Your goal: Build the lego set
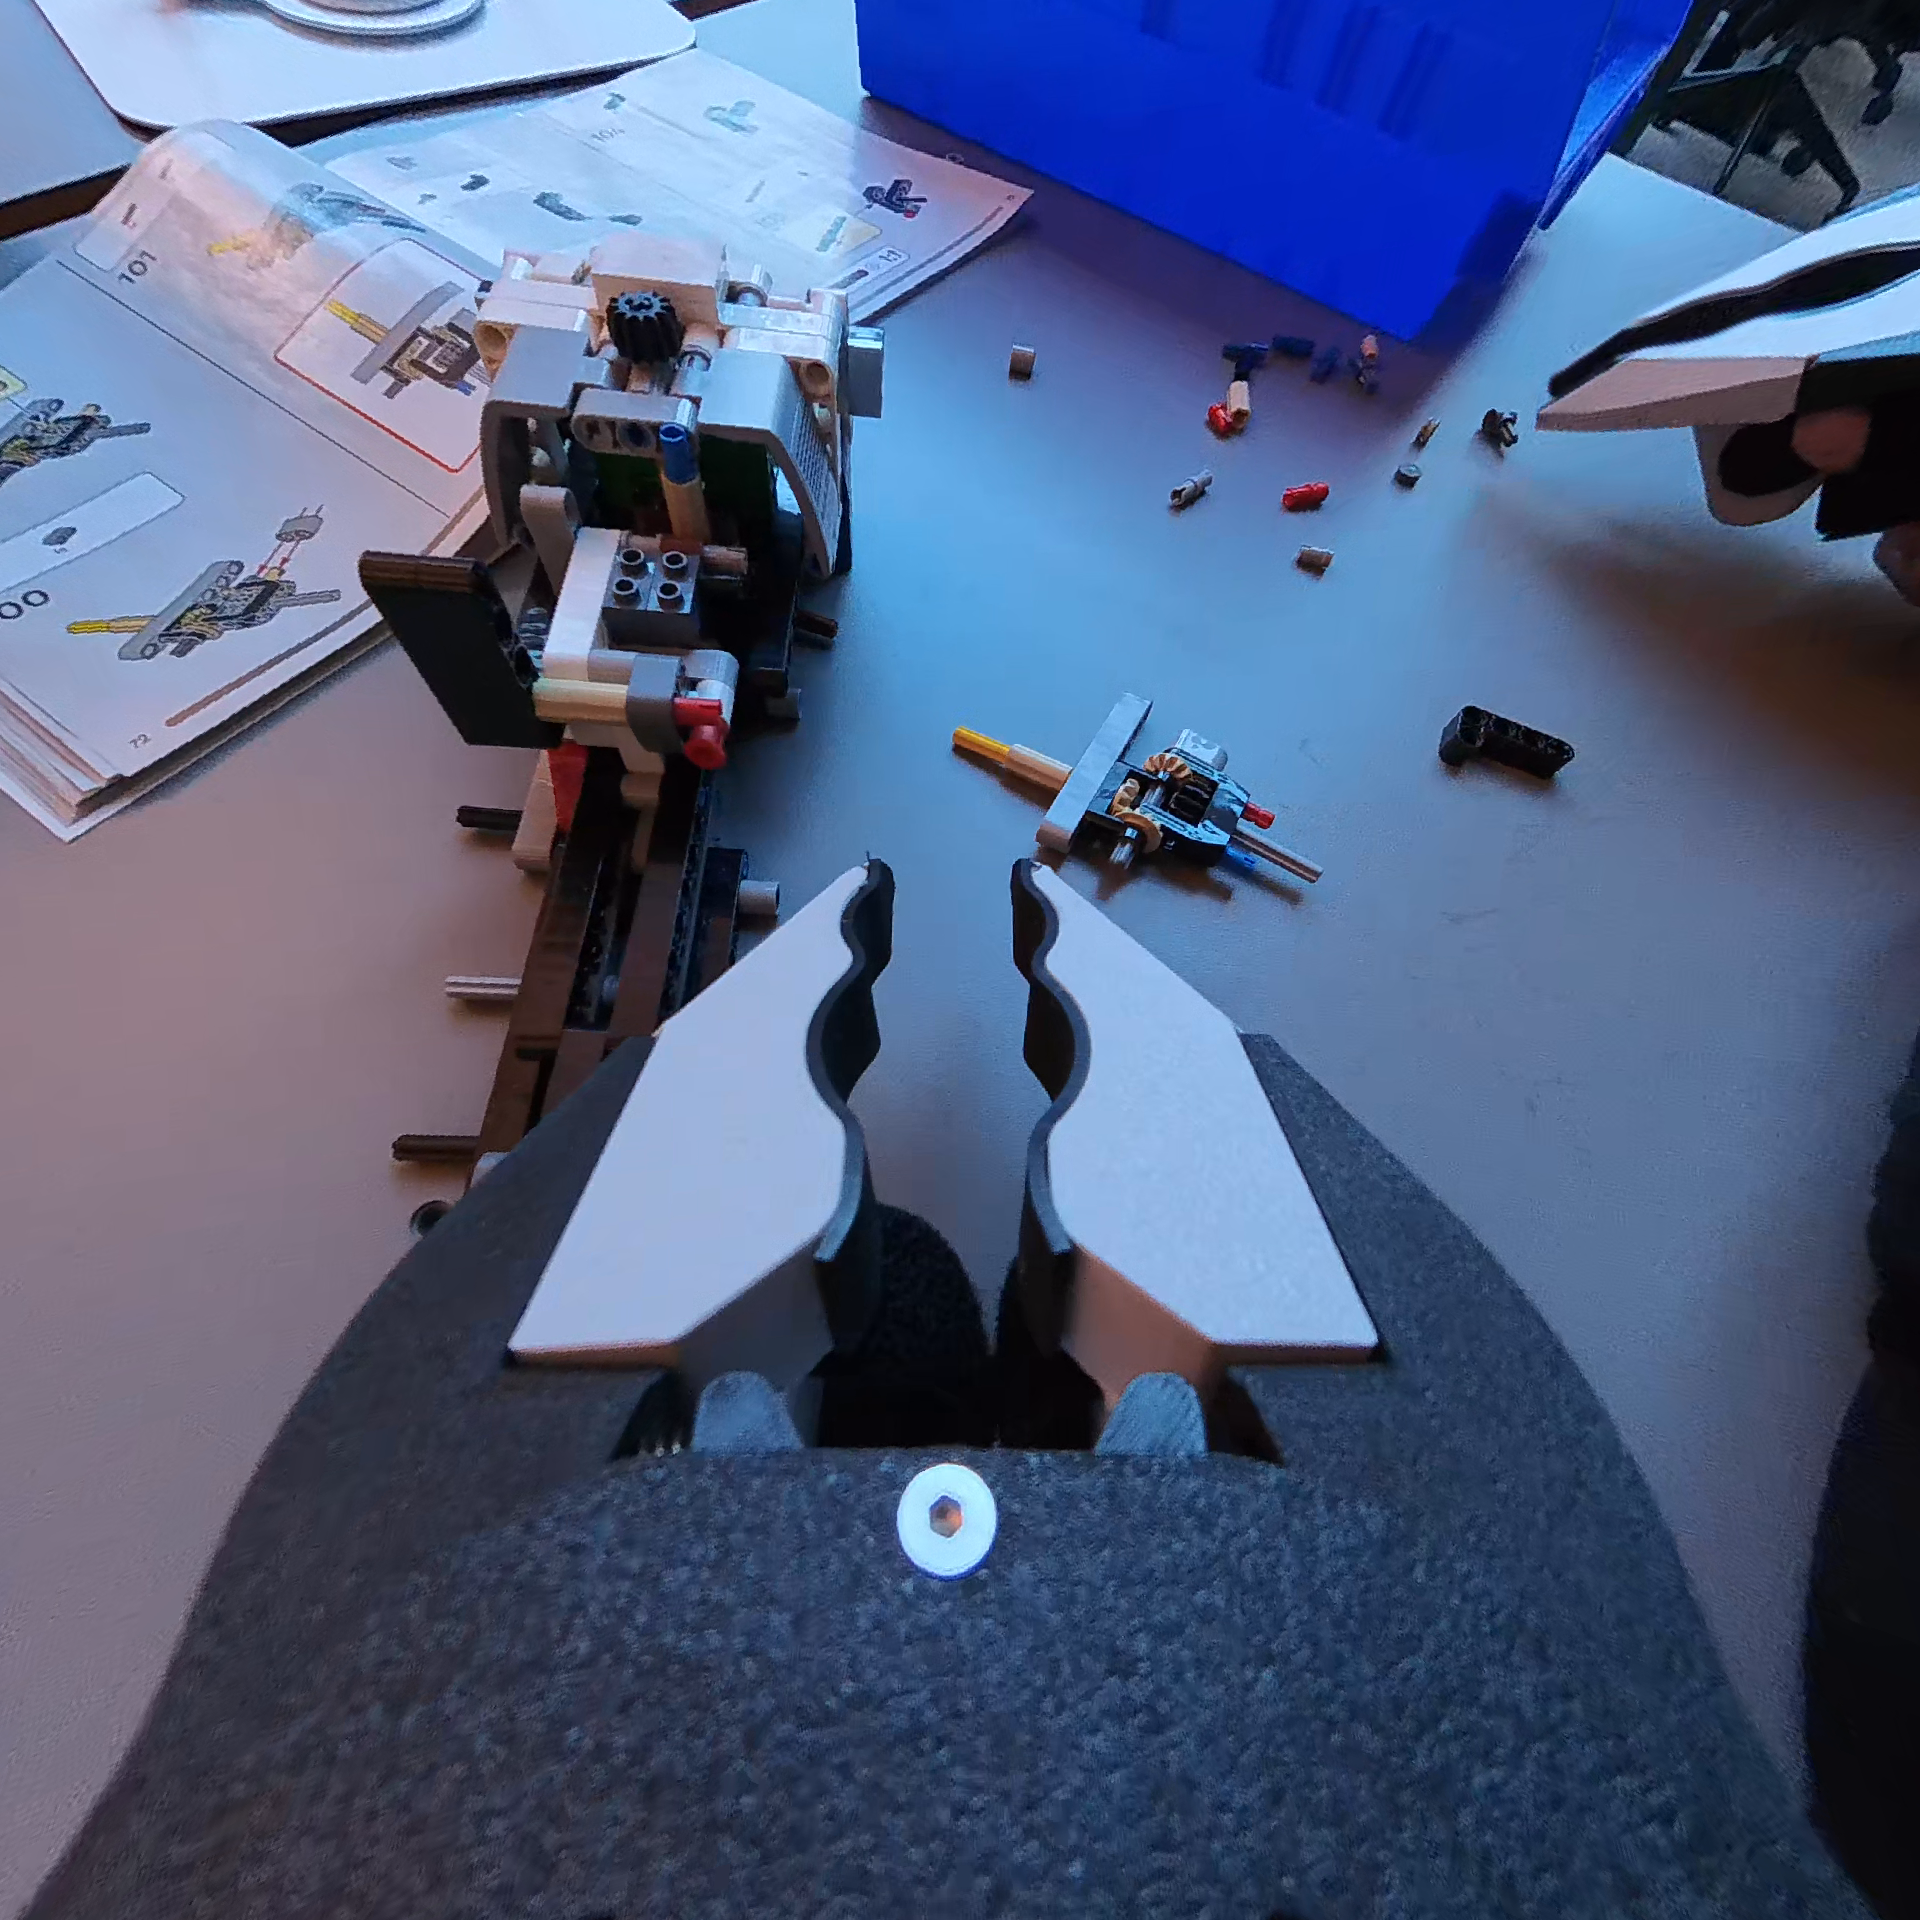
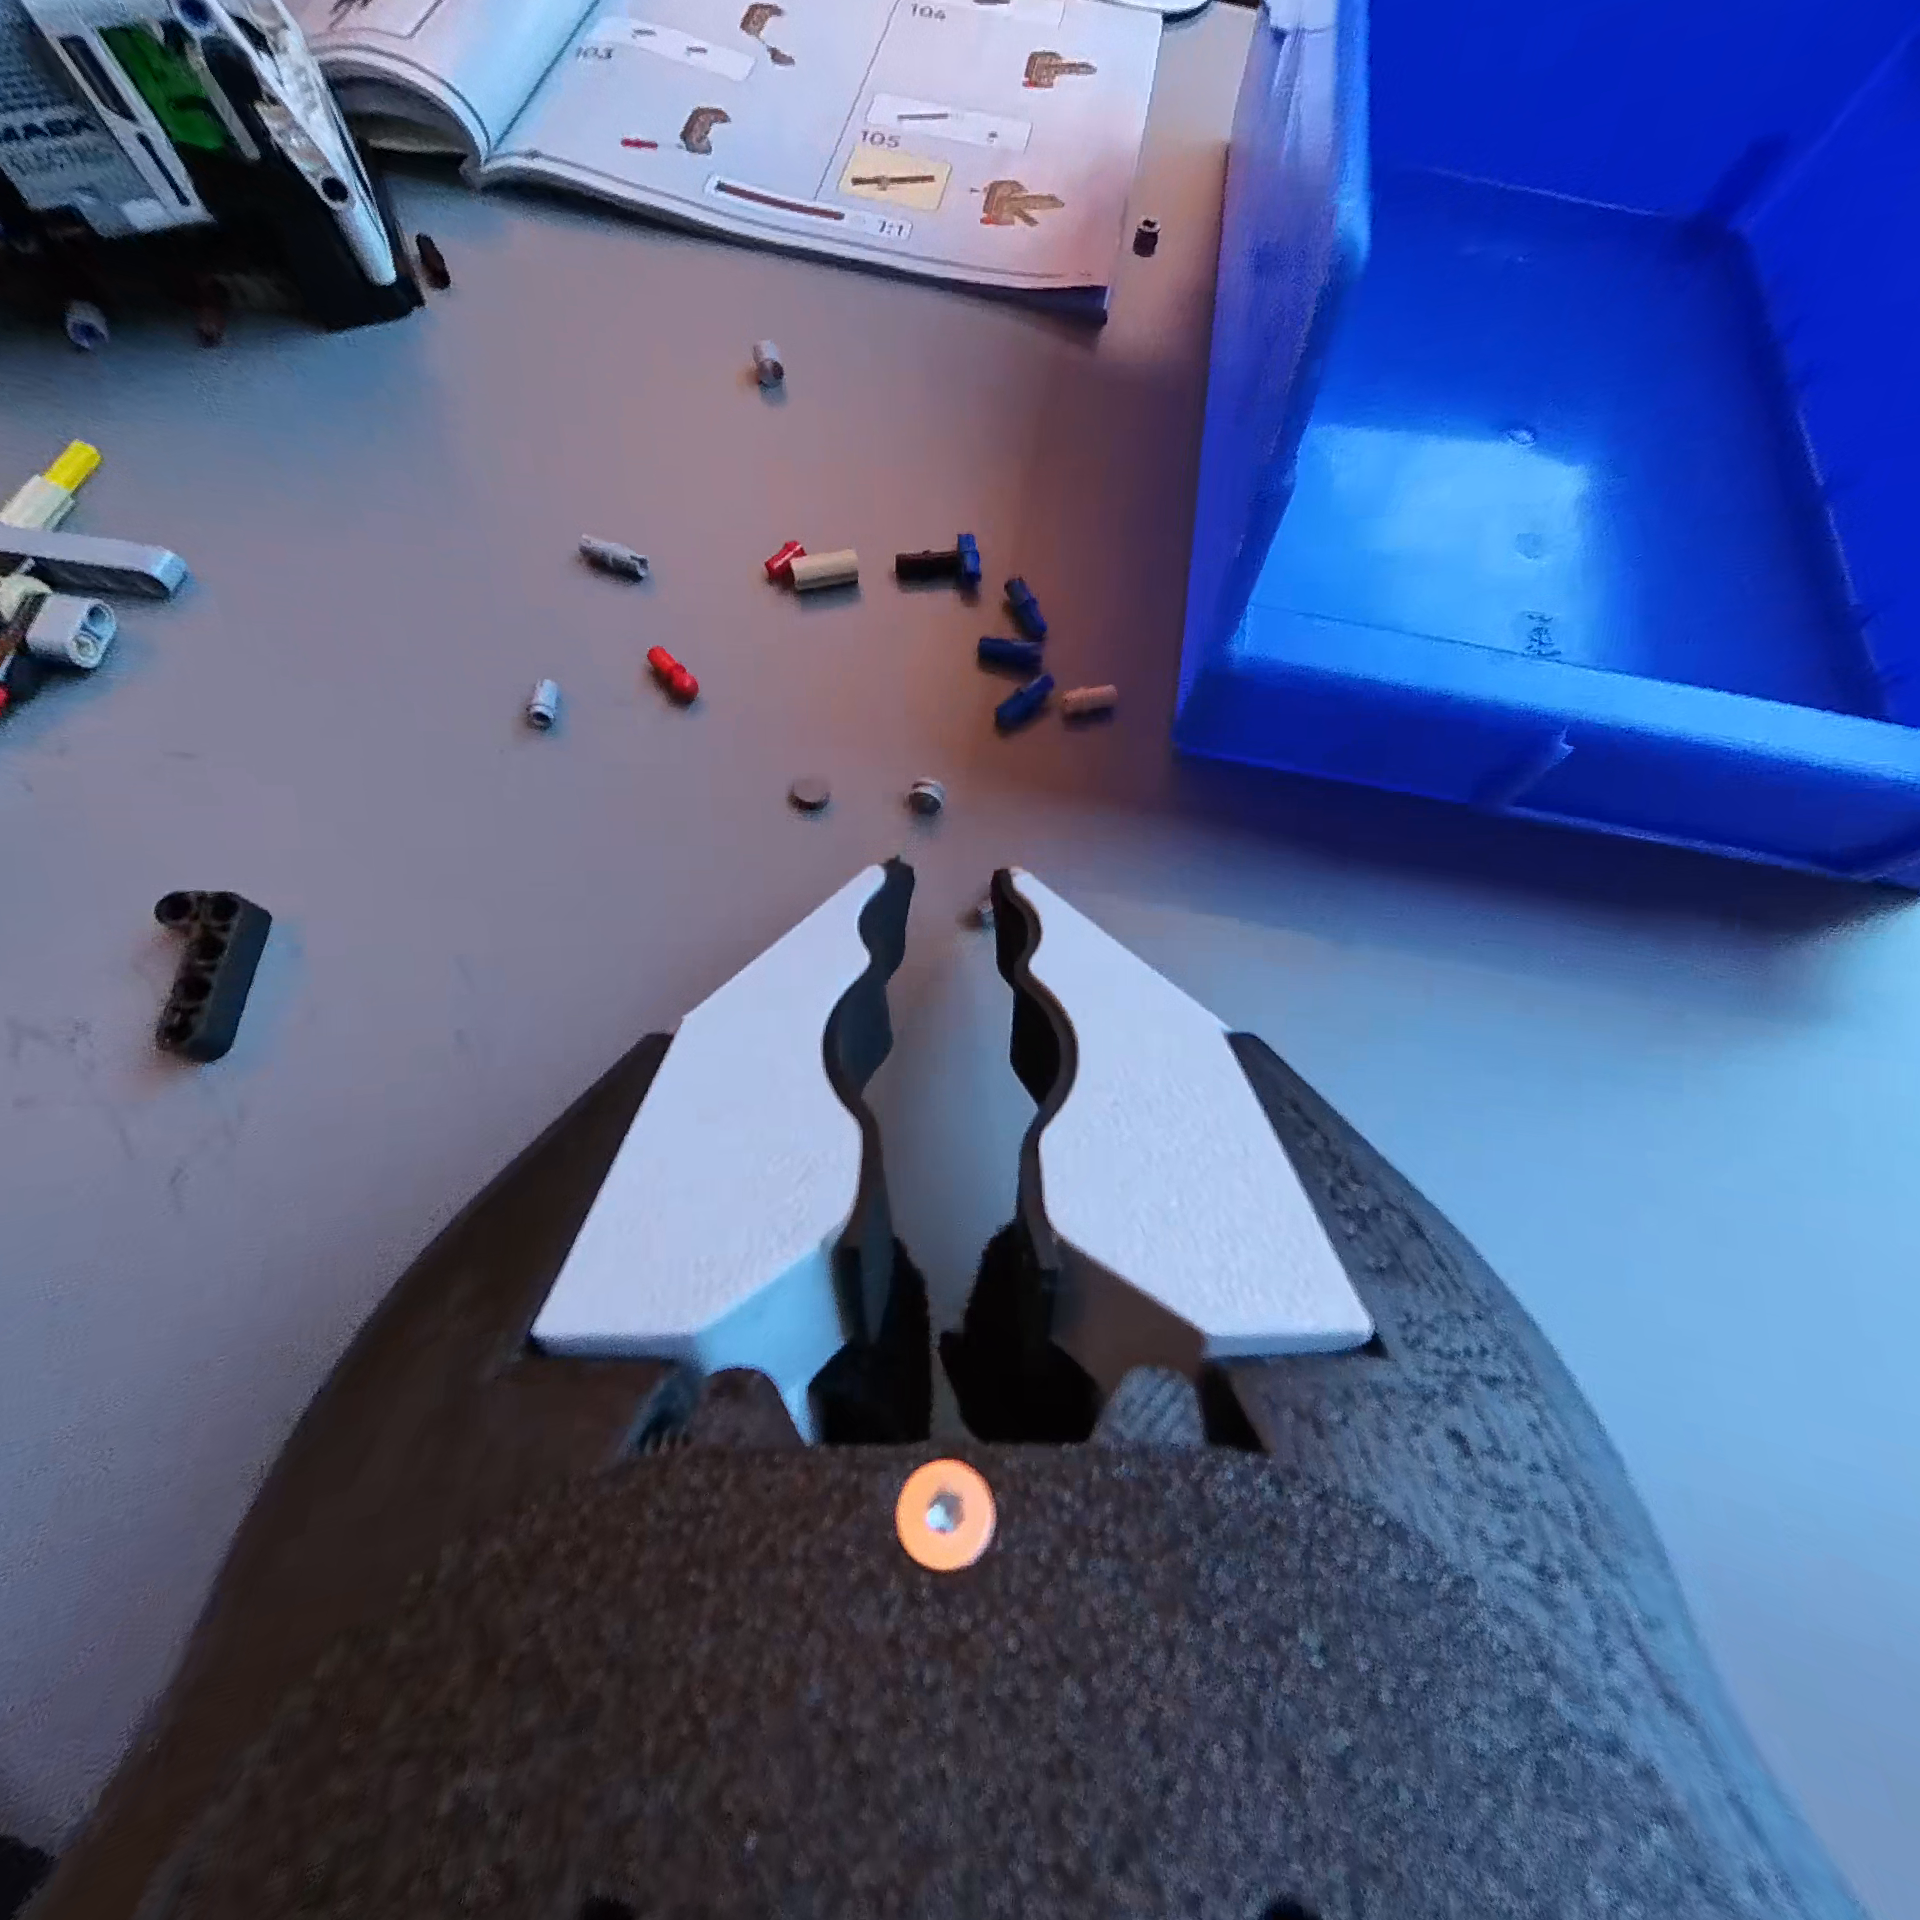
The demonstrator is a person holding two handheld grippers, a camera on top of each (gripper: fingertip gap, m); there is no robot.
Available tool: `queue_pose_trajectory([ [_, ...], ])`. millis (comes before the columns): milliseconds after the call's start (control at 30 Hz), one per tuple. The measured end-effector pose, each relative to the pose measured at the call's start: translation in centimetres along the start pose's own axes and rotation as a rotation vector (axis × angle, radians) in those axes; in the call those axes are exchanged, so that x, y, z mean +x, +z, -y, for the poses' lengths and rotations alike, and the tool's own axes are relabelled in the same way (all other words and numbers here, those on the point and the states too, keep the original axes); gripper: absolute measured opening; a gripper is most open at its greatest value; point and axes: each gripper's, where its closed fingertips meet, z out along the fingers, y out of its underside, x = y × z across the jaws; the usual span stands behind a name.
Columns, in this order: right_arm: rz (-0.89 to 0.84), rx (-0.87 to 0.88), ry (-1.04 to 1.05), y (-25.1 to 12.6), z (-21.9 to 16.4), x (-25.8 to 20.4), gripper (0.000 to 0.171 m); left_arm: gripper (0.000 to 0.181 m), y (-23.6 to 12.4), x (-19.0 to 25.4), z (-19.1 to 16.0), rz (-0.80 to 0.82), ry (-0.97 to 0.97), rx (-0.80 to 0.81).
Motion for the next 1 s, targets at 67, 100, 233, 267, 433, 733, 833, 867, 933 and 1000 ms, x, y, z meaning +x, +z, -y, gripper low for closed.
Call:
queue_pose_trajectory([
  [67,-0.032,-0.008,-0.013,-0.1,-0.2,0.3,0.016,0.020,0.0,0.1,0.0,0.000,0.007,-0.001],
  [100,-0.059,-0.011,-0.017,-0.2,-0.3,0.7,0.015,0.020,0.0,0.1,0.0,0.000,0.011,0.000],
  [233,-0.066,-0.026,0.030,0.2,-0.6,1.5,0.016,0.020,0.0,0.2,0.0,0.004,0.026,0.004],
  [267,-0.043,-0.033,0.052,0.5,-0.7,1.3,0.016,0.021,0.0,0.3,0.0,0.002,0.030,0.004],
  [433,-0.014,-0.087,0.095,1.3,-1.1,1.3,0.020,0.021,-0.1,0.4,0.1,0.005,0.044,0.010],
  [733,0.035,-0.069,0.000,1.4,-0.4,-1.1,0.009,0.021,-0.1,0.5,0.1,0.026,0.079,0.013],
  [833,0.157,0.036,-0.023,0.7,1.9,-4.5,0.009,0.021,0.2,0.9,-0.1,0.023,0.107,-0.005],
  [867,0.208,0.080,-0.035,0.4,2.9,-5.8,0.009,0.020,0.3,1.1,0.0,0.018,0.123,-0.007],
  [933,0.253,0.126,-0.064,0.2,4.1,-7.6,0.009,0.019,0.6,1.7,0.2,0.011,0.148,-0.005],
  [1000,0.312,0.144,-0.090,0.3,4.5,-9.2,0.009,0.019,0.8,2.7,0.4,-0.017,0.159,-0.006],
])
